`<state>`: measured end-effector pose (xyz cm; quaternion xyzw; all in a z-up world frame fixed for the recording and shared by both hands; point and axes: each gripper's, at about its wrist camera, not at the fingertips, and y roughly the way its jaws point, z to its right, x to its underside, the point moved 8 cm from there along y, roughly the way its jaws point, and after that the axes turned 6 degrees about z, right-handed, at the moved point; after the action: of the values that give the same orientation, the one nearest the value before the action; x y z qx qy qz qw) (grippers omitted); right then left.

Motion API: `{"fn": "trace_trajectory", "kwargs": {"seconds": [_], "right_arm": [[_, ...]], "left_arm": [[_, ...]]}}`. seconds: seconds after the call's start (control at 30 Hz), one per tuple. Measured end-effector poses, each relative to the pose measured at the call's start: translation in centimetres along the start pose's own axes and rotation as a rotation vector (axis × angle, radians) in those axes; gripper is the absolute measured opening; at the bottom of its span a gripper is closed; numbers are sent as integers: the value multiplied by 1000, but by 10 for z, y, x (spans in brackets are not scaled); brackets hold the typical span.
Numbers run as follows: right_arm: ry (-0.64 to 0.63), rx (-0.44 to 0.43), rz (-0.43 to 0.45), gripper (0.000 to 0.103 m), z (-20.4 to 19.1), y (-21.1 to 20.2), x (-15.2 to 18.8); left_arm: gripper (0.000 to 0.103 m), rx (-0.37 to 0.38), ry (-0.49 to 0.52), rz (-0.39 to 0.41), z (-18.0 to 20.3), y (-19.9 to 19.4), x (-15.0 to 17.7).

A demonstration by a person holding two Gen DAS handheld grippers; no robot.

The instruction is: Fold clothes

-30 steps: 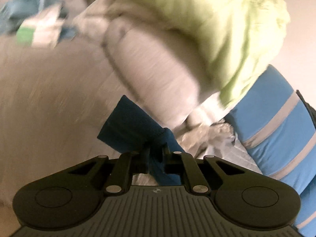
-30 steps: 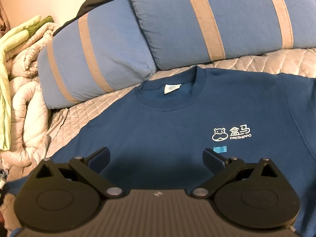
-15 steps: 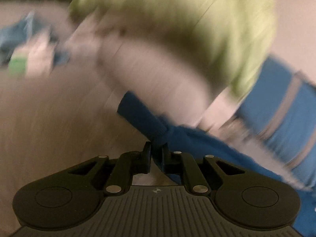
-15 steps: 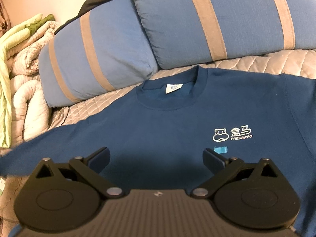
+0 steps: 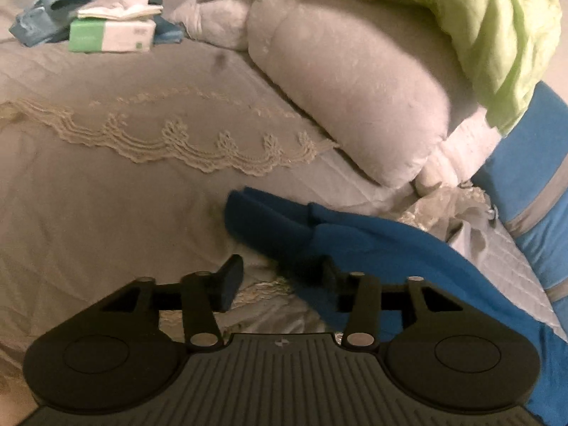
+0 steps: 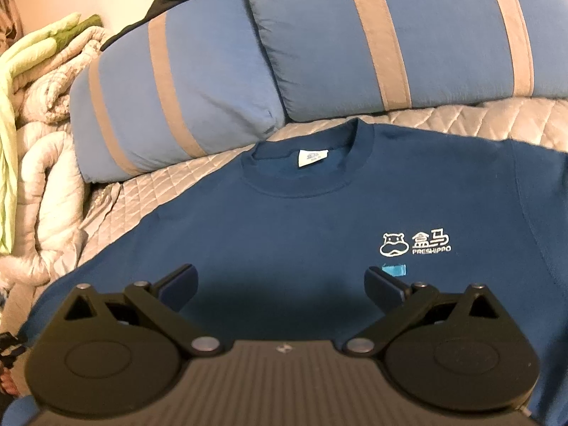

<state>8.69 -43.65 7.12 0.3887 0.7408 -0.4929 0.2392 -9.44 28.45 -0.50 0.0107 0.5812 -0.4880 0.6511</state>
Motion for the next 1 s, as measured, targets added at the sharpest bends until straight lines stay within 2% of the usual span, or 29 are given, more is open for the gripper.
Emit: {"fn": "trace_trajectory", "kwargs": {"seconds": [0.1, 0.27, 0.33, 0.53, 0.7, 0.83, 1.0], "right_arm": [[-53, 15, 28, 103, -5, -3, -1], [-202, 12, 96, 103, -26, -11, -3], [-266, -4, 126, 103, -38, -15, -3], [-485, -116, 161, 103, -97, -34, 4], [-615, -189, 147, 103, -145, -42, 20], [-610, -230, 125, 103, -156, -33, 34], [-519, -264, 74, 103, -141, -21, 47]], "left_arm": [[49, 23, -10, 16, -5, -13, -5], [62, 75, -51, 41, -12, -33, -17], [63, 107, -76, 46, -14, -40, -22], [63, 201, -198, 45, -22, -46, -17], [62, 258, -356, 20, -33, -28, -1], [62, 298, -537, -2, -45, -9, 10], [58, 339, -715, -37, -53, 14, 21]]}}
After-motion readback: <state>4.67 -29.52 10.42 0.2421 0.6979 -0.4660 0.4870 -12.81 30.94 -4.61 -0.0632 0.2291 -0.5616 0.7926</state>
